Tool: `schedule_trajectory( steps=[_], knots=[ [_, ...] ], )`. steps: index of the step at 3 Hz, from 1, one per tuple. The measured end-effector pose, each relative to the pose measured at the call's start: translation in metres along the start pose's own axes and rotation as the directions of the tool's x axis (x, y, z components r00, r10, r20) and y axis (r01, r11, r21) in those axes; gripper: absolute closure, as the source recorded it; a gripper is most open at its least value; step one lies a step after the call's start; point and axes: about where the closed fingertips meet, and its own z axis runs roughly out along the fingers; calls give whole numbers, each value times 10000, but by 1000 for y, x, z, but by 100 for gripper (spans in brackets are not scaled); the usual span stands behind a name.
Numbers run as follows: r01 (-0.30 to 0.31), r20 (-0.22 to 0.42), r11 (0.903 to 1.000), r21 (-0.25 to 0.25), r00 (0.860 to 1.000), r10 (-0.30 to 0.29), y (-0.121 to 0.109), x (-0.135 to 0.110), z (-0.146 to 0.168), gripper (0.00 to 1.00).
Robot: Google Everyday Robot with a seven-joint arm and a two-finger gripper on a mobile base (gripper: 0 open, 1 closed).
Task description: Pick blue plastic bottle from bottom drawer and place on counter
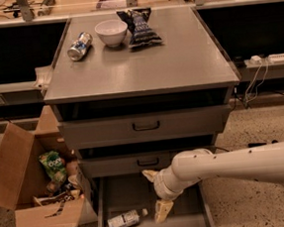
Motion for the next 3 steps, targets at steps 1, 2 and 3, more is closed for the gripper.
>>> schedule_trajectory(
  steps=[1,2,3],
  knots=[
    [-63,551,9998,-213,9985,75,-1,-1,59,0],
    [-436,1443,9977,-515,9882,506,3,-11,111,0],
    [-866,2393,9926,-855,9653,1048,12,-25,158,0]
  ],
)
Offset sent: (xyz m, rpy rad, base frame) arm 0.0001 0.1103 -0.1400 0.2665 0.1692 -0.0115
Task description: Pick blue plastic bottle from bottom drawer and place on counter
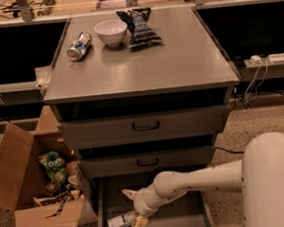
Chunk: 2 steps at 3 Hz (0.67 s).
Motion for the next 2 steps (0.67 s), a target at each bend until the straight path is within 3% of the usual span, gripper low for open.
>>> schedule_trajectory(
  steps=[1,2],
  knots=[
    [0,0,10000,0,10000,0,0,0,0,0],
    [-231,113,9996,159,9997,230,-8,14,19,0]
  ],
)
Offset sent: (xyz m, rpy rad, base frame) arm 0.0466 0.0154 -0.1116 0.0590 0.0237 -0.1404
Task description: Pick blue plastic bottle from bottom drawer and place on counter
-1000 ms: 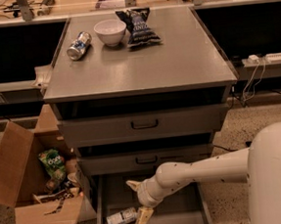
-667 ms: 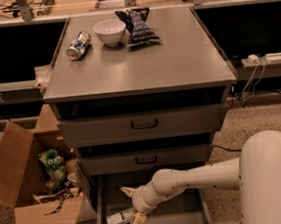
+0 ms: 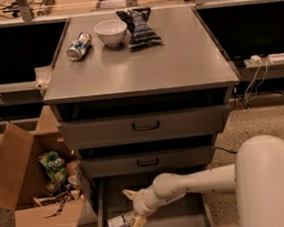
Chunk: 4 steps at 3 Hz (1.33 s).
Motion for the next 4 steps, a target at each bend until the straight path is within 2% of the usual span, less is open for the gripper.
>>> schedule_trajectory(
  steps=[2,3,4],
  knots=[
    [-900,233,9937,662,9958,886,-32,61,74,0],
    [-1043,143,9912,810,9945,1035,-40,79,97,0],
    [-1248,124,9896,721,9922,1242,-44,96,120,0]
  ],
)
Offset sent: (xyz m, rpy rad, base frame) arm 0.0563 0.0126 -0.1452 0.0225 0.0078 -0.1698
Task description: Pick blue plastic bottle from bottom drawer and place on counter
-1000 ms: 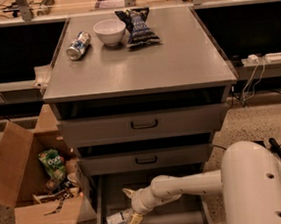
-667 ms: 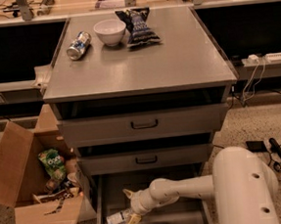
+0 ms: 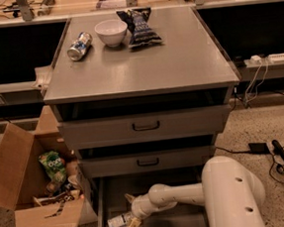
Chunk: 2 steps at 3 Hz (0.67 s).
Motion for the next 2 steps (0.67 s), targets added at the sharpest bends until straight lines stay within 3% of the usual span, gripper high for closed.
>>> schedule_trajectory(
  steps=[1,2],
  knots=[
    [-515,89,9985,-197,9986,517,-6,26,28,1],
    [-847,113,9959,-307,9963,851,-7,40,41,24]
  ],
)
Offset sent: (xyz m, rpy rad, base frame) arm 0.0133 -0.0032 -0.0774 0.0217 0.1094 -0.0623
